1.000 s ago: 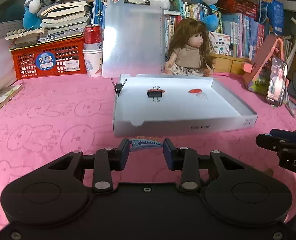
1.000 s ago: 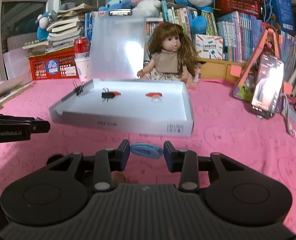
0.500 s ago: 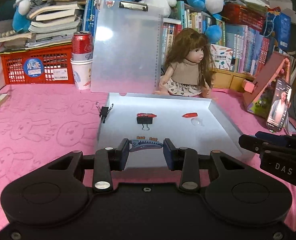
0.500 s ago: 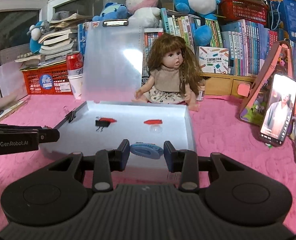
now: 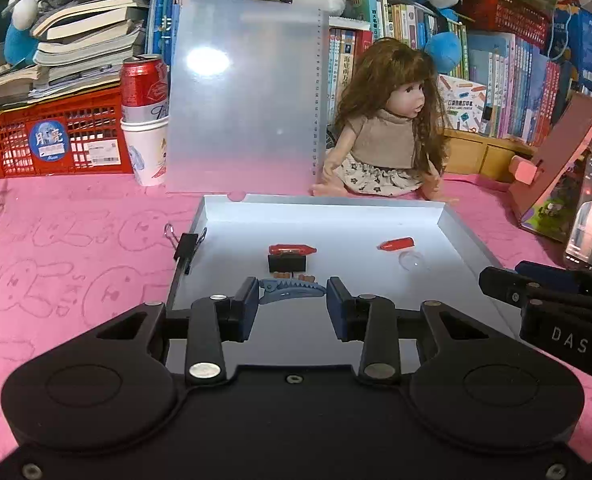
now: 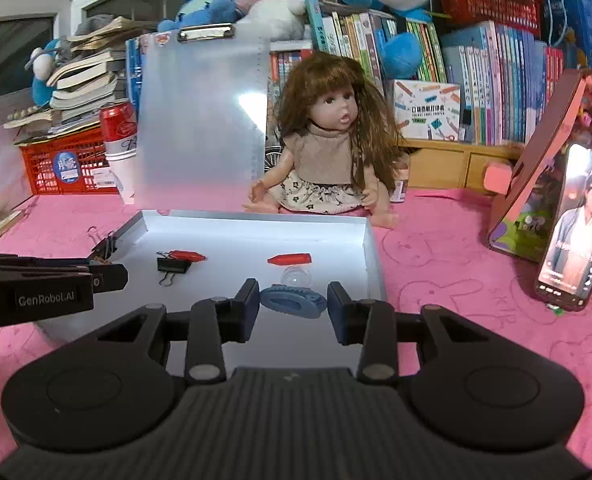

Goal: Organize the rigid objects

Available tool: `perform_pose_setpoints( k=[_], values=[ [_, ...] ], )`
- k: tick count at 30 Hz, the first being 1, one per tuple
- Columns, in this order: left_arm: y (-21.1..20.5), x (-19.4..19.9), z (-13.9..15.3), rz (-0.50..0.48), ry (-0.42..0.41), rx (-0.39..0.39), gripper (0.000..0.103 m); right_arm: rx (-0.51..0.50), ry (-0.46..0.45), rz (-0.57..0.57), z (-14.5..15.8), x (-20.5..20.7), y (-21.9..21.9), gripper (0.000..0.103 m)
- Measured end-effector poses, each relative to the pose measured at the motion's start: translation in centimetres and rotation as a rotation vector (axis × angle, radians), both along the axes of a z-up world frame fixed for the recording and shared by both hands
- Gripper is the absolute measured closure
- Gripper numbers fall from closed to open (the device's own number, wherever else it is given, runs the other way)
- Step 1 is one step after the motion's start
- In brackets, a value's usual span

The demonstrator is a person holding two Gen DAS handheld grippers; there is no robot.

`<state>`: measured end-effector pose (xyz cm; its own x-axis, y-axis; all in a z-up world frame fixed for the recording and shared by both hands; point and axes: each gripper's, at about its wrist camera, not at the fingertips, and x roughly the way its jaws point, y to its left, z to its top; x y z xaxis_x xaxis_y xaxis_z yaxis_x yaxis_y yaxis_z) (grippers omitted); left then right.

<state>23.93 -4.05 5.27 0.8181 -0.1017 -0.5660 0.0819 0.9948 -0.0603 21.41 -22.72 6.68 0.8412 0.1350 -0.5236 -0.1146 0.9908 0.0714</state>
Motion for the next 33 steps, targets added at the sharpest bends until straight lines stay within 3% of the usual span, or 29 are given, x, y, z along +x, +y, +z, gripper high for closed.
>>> perform_pose_setpoints(
  k=[12, 24, 33],
  values=[
    [0.1, 5.6, -2.5, 0.008, 0.135, -0.030, 0.068, 0.141, 0.129, -0.023, -1.9, 5.9, -1.7, 0.060],
    [-0.5, 6.6, -4.4, 0.002, 0.131, 0.000, 0.068, 0.024, 0.171, 0.010, -3.9, 8.0, 0.4, 0.060],
    [-0.6, 6.8, -4.7, 0.000, 0.104, 0.033, 0.068, -0.005, 0.172, 0.006, -4.5, 8.4, 0.7, 0.060]
  ],
)
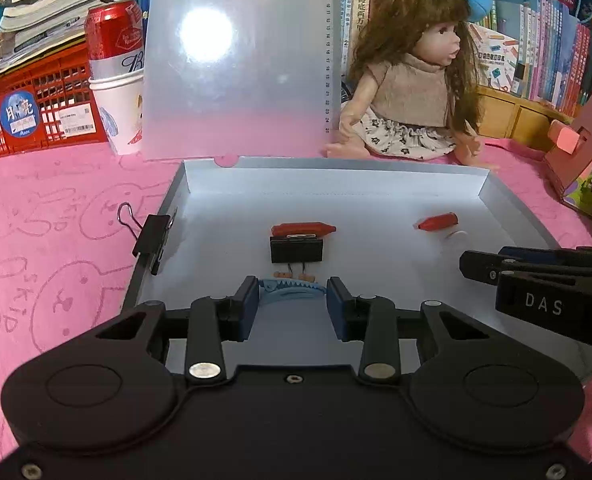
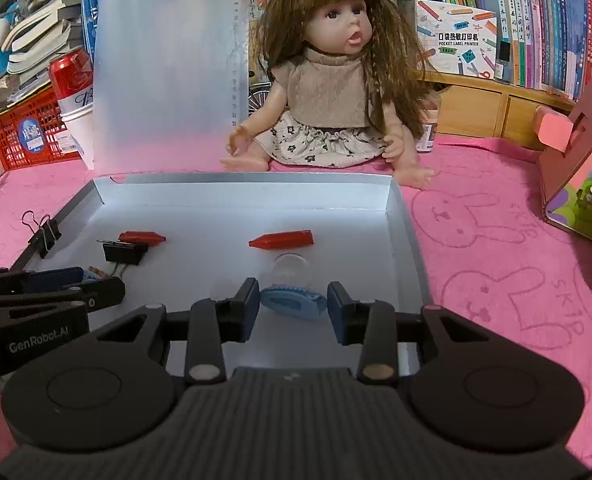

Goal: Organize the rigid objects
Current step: 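Open both tools to drop the blue hair clips into the box, then withdraw both tools from the box toward the black caps and brown balls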

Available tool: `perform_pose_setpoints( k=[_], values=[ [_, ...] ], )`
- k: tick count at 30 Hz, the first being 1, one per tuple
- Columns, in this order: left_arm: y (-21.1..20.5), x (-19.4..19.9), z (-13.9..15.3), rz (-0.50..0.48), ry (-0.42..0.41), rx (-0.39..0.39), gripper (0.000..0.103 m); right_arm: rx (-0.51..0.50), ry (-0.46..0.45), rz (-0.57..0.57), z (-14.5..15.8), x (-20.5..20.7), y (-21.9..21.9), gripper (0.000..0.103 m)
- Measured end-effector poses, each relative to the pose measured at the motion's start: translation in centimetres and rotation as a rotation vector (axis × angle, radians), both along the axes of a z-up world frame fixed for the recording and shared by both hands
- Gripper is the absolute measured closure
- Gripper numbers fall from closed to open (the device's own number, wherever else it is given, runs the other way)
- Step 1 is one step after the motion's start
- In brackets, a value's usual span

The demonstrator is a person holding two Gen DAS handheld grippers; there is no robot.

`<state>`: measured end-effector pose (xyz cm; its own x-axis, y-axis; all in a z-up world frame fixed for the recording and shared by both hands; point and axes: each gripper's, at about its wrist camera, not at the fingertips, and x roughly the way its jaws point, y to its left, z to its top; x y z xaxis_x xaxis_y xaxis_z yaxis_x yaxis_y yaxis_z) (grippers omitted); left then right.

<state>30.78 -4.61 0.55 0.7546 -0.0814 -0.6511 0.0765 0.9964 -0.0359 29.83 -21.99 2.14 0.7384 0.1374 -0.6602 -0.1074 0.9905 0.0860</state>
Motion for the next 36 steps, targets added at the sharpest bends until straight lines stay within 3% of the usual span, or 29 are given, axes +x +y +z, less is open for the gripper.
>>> perform_pose_setpoints(
  k=[8, 12, 20, 27, 36],
  values=[
    [-0.3, -0.3, -0.1, -0.006, -0.016, 0.019, 0.067, 0.011, 0.005, -0.004, -0.3, 0.0, 0.0, 0.054],
    [-0.2, -0.5, 0.2, -0.006, -0.006, 0.018, 0.066, 0.036, 0.000, -0.011, 0.1, -0.2, -0.4, 0.040],
    [0.9, -2.0, 1.8, -0.010, -0.036, -0.008, 0.049, 0.045, -0.055, 0.012, 2.7, -2.1, -1.2, 0.029],
    [2.2, -5.2, 3.6, -0.031, -0.086, -0.024, 0.042, 0.025, -0.114, 0.043, 4.6, -5.4, -1.4, 0.019],
    [3.2, -11.4, 4.1, -0.076, -0.103, -0.061, 0.038, -0.046, -0.169, 0.103, 4.8, -11.7, -0.2, 0.016]
  ],
)
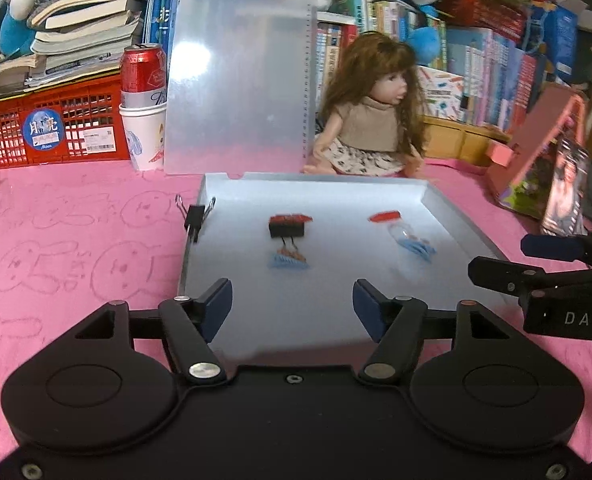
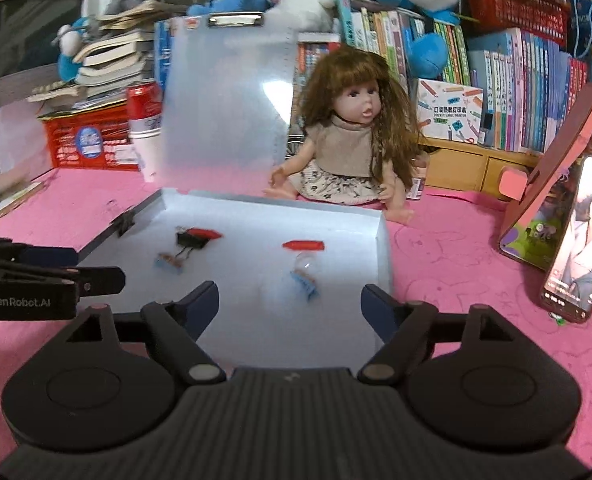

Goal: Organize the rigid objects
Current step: 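Withdraw both tools from the box toward the black caps and brown balls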

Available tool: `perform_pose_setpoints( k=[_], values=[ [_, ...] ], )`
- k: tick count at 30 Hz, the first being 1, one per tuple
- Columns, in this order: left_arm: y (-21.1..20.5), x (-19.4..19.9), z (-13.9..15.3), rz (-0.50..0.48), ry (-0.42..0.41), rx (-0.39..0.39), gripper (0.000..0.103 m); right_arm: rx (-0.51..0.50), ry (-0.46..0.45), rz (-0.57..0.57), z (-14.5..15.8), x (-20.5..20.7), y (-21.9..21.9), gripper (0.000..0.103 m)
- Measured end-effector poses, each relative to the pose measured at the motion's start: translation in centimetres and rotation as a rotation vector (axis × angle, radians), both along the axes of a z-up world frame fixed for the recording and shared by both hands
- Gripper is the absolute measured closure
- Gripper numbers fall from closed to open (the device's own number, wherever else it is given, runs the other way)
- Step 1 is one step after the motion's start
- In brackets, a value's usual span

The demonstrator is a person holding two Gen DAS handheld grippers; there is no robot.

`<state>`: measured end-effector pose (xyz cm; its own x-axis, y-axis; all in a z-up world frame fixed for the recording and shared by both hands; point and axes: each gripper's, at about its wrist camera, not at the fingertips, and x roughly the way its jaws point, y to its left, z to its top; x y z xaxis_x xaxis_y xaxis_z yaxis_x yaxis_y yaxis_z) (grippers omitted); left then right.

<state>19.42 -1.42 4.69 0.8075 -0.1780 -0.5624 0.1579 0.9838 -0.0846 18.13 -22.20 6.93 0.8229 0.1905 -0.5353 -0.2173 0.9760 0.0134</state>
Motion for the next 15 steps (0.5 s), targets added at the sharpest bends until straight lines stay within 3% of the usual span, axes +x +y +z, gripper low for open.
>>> perform_pose_setpoints(
  k=[15],
  values=[
    [-0.6, -9.1, -0.7, -0.099, -0.064, 0.038, 0.031, 0.003, -0.029, 0.045, -0.1, -8.4, -0.4, 0.016]
  ],
)
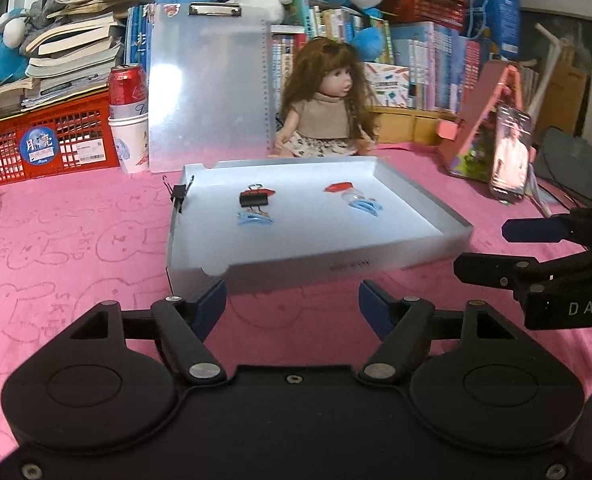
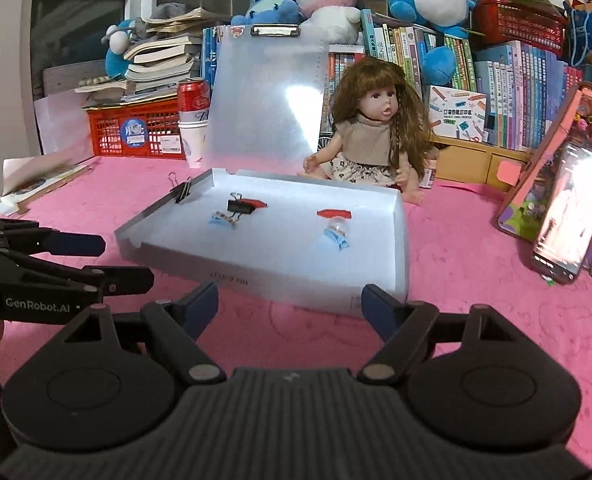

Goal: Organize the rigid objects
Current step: 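Withdraw both tools from the box toward the black caps and brown balls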

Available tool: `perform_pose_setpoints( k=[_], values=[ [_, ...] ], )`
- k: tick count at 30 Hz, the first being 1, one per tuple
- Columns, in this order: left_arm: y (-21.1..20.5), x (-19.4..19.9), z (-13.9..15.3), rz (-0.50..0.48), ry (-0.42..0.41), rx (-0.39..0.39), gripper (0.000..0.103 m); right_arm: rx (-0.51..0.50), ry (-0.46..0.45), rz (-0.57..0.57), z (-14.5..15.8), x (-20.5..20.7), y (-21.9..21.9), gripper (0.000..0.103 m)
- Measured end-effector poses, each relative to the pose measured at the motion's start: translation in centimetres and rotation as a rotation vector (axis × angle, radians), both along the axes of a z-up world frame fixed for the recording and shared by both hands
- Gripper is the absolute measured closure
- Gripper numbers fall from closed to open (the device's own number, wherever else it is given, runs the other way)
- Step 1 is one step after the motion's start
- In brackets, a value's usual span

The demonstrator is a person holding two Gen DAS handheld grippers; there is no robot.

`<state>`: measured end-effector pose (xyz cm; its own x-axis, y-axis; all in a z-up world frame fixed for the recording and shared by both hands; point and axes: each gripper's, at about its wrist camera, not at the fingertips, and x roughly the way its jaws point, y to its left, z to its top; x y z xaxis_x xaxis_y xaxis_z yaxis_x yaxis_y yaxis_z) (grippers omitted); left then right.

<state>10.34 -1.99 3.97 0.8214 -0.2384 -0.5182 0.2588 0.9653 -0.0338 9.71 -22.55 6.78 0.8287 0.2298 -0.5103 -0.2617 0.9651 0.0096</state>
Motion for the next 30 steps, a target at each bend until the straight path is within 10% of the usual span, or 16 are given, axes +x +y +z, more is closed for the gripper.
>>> perform_pose_setpoints(
  k=[17, 30],
  values=[
    [1.1, -4.7, -2.3, -0.038, 0.031, 0.026, 0.046, -0.057, -0.010, 0.005, -2.4, -5.1, -0.3, 0.016],
    [0.2, -5.4, -3.3, -0.059, 0.027, 0.050, 0.059, -0.088, 0.028, 0.005, -3.9, -6.4, -0.6, 0.052]
  ],
)
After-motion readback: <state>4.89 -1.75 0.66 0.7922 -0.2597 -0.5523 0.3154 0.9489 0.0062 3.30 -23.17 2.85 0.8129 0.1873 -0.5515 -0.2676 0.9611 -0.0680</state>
